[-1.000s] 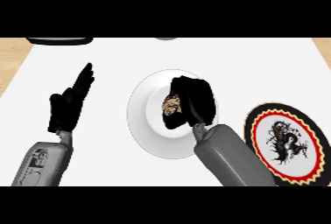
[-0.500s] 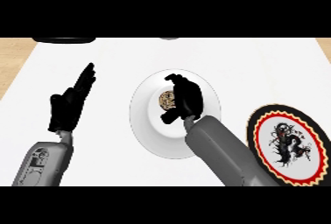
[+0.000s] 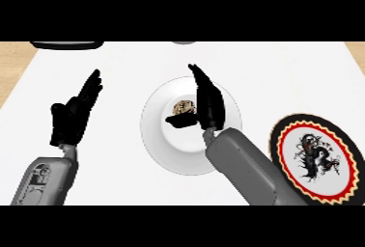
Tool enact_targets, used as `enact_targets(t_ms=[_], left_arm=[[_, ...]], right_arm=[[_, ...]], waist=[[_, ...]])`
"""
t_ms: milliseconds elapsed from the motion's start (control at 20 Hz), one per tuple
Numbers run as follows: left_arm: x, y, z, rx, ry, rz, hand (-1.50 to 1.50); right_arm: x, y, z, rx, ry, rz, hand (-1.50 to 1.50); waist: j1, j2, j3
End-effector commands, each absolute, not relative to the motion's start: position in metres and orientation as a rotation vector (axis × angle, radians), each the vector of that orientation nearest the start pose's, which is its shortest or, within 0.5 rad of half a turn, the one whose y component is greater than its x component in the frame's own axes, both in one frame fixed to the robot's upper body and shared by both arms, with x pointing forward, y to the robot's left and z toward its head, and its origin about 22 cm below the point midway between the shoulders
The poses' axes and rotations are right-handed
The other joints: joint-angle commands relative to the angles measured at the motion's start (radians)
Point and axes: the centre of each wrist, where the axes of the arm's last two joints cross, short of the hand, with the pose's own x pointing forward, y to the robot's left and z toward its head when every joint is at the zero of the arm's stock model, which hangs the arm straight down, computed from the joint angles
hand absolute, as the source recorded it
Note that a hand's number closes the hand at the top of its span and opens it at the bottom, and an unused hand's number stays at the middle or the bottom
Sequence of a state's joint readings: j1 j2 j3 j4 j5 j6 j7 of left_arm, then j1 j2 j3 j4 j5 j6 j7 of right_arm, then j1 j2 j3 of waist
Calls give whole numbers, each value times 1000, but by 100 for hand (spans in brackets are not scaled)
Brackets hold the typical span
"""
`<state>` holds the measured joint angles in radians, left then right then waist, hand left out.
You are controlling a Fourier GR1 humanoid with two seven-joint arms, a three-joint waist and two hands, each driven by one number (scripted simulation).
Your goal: Pick the cupcake from the plate and place it in the plate
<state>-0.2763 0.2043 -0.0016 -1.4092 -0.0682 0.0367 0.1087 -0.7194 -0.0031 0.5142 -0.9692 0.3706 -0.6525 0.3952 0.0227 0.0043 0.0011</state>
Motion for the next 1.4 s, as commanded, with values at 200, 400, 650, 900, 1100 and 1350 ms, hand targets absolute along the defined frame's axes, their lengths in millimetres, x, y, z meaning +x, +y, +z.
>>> enact_targets(t_ms=[200,400,650,900,1100,1350], left_arm=[[300,264,44,250,-1562,-207,0],[306,252,36,230,-1554,-202,0],[310,246,44,228,-1539,-213,0],[296,276,49,227,-1551,-234,0],[296,263,44,227,-1554,-226,0],[305,254,27,227,-1561,-239,0]], right_arm=[[328,-112,52,-548,-1620,95,-150],[298,-159,51,-553,-1618,23,-150],[278,-236,56,-541,-1611,49,-150],[262,-287,57,-543,-1615,81,-150],[242,-309,26,-548,-1608,39,-150],[236,-324,21,-533,-1597,38,-150]], waist=[[-37,-10,-1],[-46,-9,-1],[-37,-6,-1],[-26,-6,-1],[-25,-5,-1],[-28,-4,-1]])
